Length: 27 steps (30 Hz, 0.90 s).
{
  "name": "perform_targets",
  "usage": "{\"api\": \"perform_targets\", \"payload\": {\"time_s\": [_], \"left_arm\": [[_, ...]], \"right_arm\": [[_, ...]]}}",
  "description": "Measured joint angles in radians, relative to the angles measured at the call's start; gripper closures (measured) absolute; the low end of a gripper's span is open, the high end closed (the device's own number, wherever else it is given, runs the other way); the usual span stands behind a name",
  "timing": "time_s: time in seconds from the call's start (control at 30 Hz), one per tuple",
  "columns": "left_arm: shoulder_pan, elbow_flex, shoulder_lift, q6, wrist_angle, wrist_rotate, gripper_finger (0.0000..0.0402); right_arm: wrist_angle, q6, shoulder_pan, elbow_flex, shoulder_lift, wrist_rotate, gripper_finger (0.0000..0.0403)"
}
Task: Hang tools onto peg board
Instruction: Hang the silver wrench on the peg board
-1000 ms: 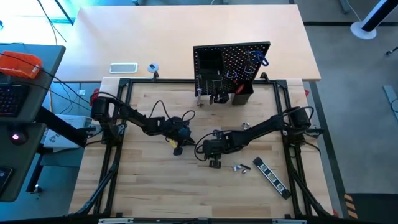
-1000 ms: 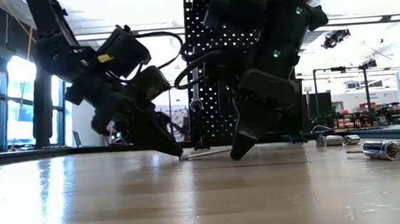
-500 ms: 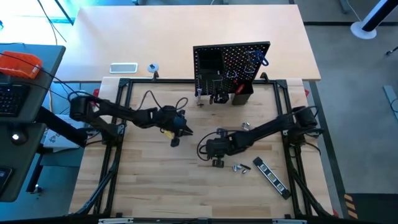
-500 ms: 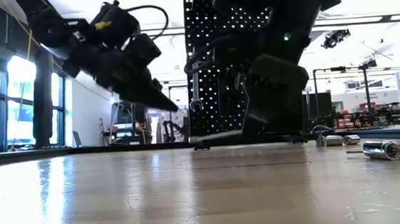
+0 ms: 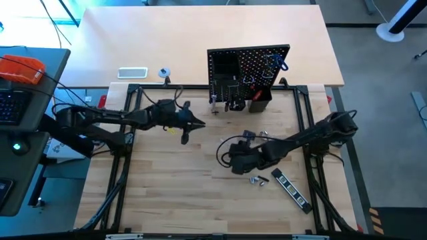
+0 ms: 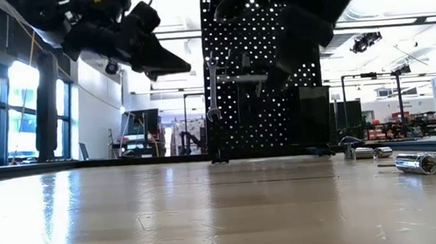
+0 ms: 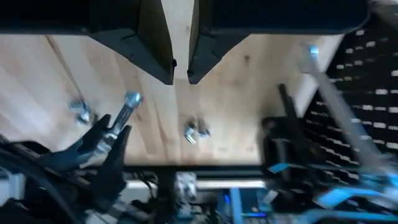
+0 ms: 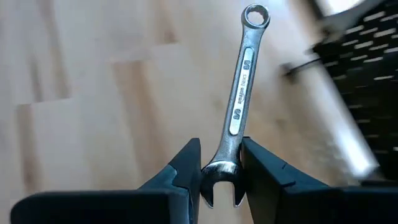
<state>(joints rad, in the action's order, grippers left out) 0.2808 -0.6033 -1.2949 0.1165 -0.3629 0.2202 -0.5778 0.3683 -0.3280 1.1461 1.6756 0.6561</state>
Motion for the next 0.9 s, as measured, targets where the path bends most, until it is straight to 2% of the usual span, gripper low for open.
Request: {"api": "perform_targets", "payload": {"time_s": [0.1,0.23,0.33,0.6,0.77,0.9], "left_arm": [[0.016,0.007,0.027,-0.013,-0.019,-0.032,0.0358],[0.037,0.063,0.044,-0.047,-0.140,-0.033,0.0358],[0.050,0.118,0.044,-0.073,-0.229,-0.032,0.0358],[0.035,0.255,0.037,-0.141,-0.459,-0.018,0.0358],[-0.006,0.312,-0.026,-0.238,-0.780,-0.025,0.0358],[-0.048,0.312,-0.136,-0.315,-1.038,-0.084,0.0358]], "right_arm": [[-0.040,0.019,-0.022,0.000,-0.031,0.117,0.0323],[-0.087,0.041,-0.035,0.000,-0.048,0.275,0.0323],[-0.096,0.040,-0.028,0.000,-0.048,0.355,0.0323],[-0.085,-0.001,0.040,0.001,-0.048,0.462,0.0323],[0.057,-0.089,0.054,0.001,-0.048,0.466,0.0323],[0.229,-0.228,0.041,0.001,-0.048,0.466,0.0323]]}}
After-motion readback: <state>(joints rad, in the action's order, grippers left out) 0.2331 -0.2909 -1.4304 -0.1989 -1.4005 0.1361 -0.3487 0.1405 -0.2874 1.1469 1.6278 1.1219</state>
